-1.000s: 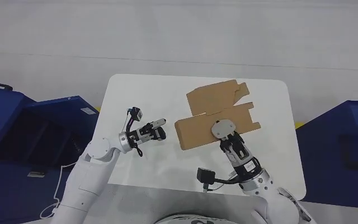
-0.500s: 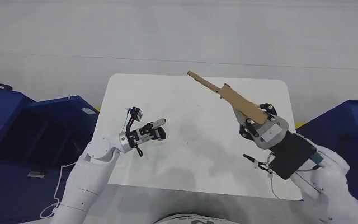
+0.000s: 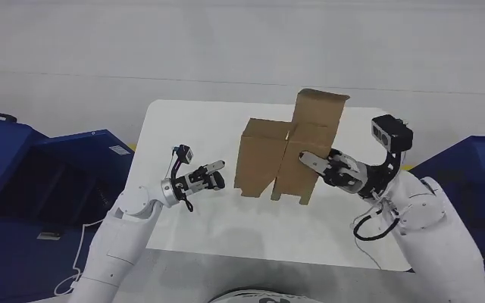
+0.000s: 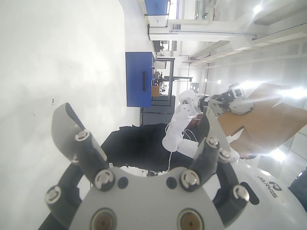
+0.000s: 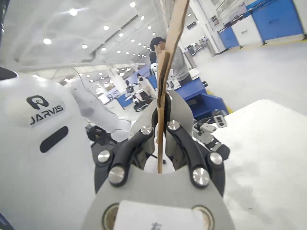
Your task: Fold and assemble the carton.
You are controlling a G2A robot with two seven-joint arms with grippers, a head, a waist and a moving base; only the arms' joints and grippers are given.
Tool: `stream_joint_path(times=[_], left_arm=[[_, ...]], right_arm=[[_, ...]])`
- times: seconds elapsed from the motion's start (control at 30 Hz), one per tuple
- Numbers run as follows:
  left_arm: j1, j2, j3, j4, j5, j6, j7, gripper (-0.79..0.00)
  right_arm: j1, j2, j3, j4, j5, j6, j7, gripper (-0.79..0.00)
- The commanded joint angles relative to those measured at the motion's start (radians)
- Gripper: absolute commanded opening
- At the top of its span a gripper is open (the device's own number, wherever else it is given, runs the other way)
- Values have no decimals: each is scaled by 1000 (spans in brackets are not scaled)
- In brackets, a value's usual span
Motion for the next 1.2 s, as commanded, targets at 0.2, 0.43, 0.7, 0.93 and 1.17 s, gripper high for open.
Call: stream_joint_path(times=[0.2, 0.43, 0.7, 0.93, 1.17], left_arm=[[0, 0, 0, 0, 0, 0, 0, 0], [0, 0, 0, 0, 0, 0, 0, 0], [0, 0, 0, 0, 0, 0, 0, 0], [0, 0, 0, 0, 0, 0, 0, 0], [0, 0, 0, 0, 0, 0, 0, 0]], right_arm=[[66, -10, -84, 101, 161, 3, 83, -785], [66, -10, -84, 101, 161, 3, 83, -785], [31, -41, -178, 15, 1195, 214, 156, -785], [21, -74, -277, 132, 1881, 851, 157, -785], [-1, -95, -327, 178, 2229, 1157, 10, -785]])
